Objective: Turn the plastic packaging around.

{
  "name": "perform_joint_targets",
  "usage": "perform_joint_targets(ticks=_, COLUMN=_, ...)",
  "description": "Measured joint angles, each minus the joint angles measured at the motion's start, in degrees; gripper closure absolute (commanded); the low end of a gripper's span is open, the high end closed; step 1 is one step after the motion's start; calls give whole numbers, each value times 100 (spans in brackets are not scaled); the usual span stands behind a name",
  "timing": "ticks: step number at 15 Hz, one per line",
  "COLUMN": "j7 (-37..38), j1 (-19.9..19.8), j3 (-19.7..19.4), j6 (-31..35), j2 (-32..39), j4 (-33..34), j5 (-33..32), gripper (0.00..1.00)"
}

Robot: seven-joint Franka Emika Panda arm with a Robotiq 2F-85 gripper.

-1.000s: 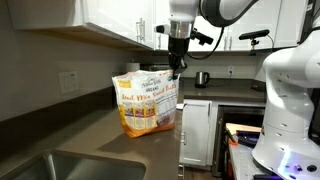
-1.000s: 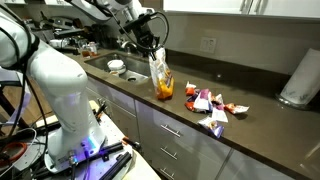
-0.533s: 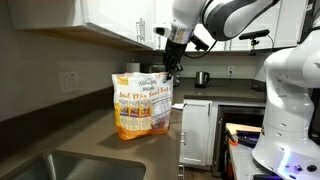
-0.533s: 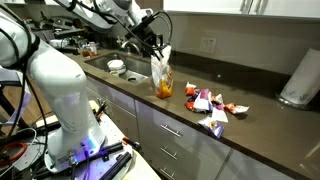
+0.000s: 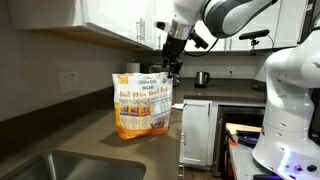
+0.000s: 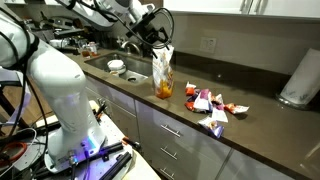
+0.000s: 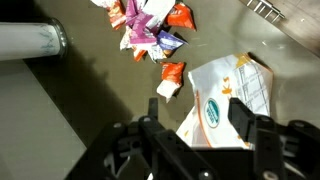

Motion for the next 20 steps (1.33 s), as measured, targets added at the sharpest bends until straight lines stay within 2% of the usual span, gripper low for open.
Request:
perform_joint_targets(ticks=9, j7=5, j1=376, j3=-51, j6=-59, j2=-464, j4=383, j5=1795, gripper=0)
perform_joint_targets(ticks=12, j7=137, j1=617, j3=-5, j6=63, j2=-460, j4=432, j5=2414, gripper=0)
perform_joint_targets(ticks=16, j7=364, j1=939, j3=147, j6=859, j2=-138, j4=340, j5=2910, gripper=0)
perform_joint_targets(ticks=20, j7=451, j1=948, j3=366, j6=2019, j2=537, j4=297, j5=2924, gripper=0)
